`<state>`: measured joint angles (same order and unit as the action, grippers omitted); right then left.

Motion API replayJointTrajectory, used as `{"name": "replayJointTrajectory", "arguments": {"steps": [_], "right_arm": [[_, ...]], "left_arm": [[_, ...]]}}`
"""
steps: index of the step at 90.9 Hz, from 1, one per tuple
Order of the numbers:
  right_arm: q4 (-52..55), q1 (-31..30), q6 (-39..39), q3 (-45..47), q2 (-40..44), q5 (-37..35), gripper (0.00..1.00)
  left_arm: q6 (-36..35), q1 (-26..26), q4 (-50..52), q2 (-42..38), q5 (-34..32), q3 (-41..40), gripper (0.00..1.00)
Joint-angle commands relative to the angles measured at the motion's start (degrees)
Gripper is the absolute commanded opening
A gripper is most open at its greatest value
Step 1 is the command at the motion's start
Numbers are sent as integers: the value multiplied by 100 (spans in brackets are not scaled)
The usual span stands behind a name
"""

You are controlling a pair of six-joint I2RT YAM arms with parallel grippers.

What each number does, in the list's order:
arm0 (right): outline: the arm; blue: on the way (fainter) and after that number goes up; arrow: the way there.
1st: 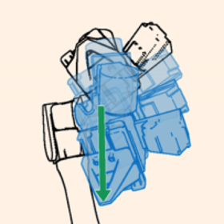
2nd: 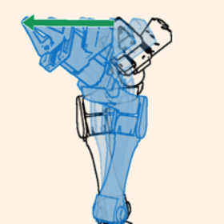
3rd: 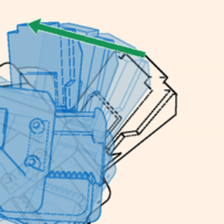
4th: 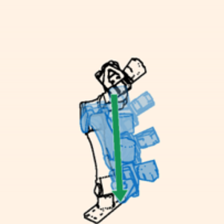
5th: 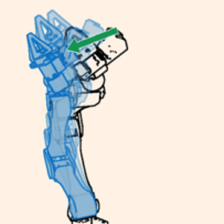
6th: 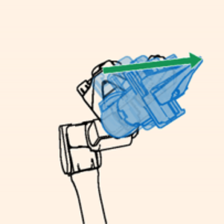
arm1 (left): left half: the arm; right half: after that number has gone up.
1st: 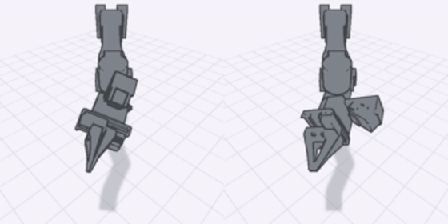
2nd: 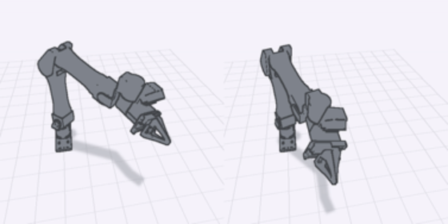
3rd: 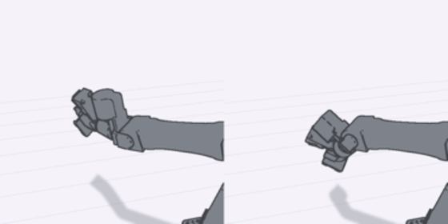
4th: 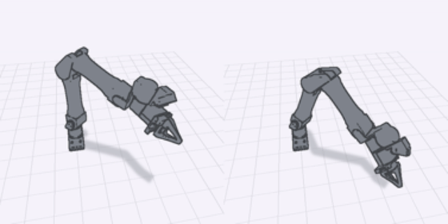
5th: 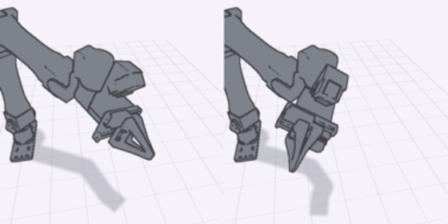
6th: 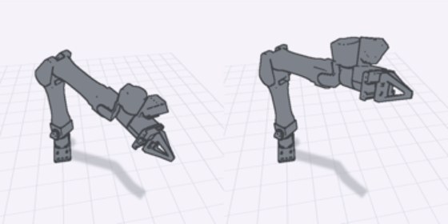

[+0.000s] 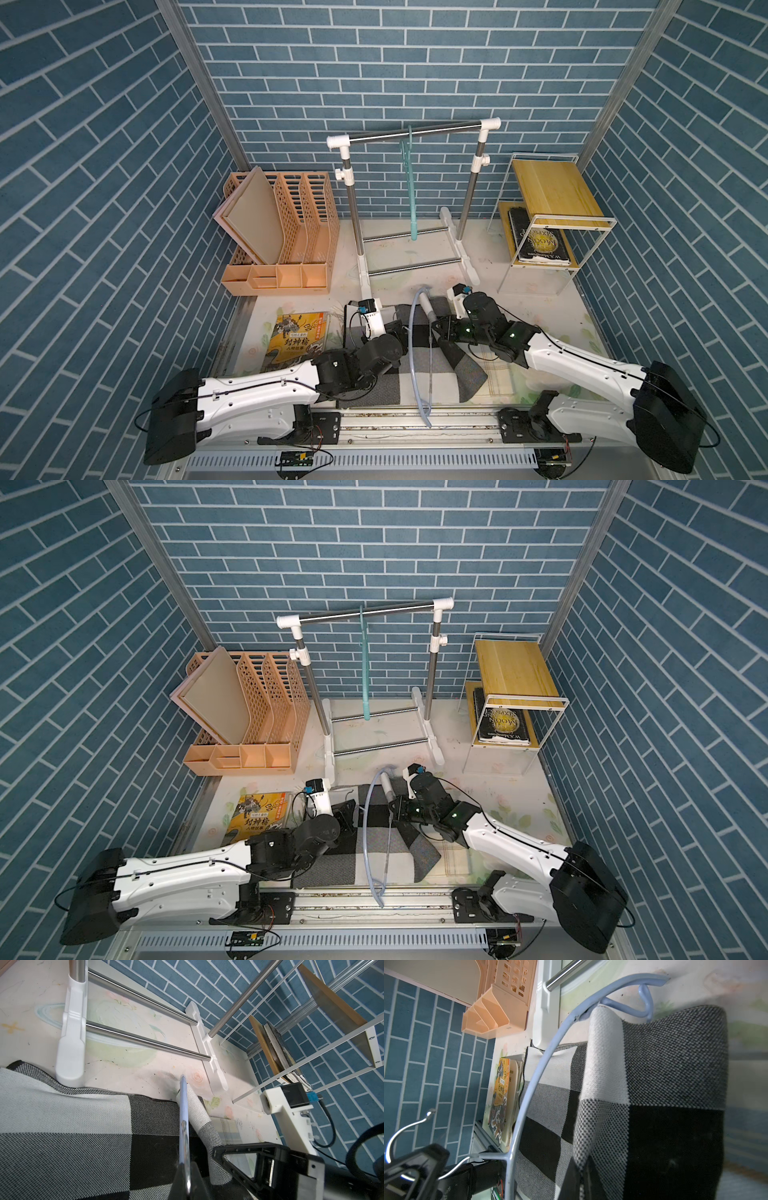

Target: Hang the scarf on the hanger

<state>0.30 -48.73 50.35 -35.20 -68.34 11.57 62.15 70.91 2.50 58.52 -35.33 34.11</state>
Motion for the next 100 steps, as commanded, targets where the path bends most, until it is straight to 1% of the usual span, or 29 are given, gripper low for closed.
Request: {"name": "replayJointTrajectory", "arguments": {"steps": [1, 8, 27, 61, 72, 100], "right_arm": [[-720, -169, 308, -60, -282, -59, 0], [-1149, -234, 431, -35, -468, -57, 0], [-2756, -292, 984, 285, -662, -155, 0], [-4876, -545, 1908, 693, -1126, -562, 0], [-5360, -736, 2152, 694, -1411, -690, 0], [-5868, -1012, 2567, 596, -2431, -692, 0]], "left_arm": [[-79, 35, -162, -151, -66, -106, 0], [-117, 43, -289, -181, 51, -92, 0], [-177, 138, -581, -203, 274, -41, 0], [-216, 264, -691, -356, 287, -83, 0], [-212, 280, -697, -421, 244, -118, 0], [-178, 309, -626, -614, 133, -266, 0]]}}
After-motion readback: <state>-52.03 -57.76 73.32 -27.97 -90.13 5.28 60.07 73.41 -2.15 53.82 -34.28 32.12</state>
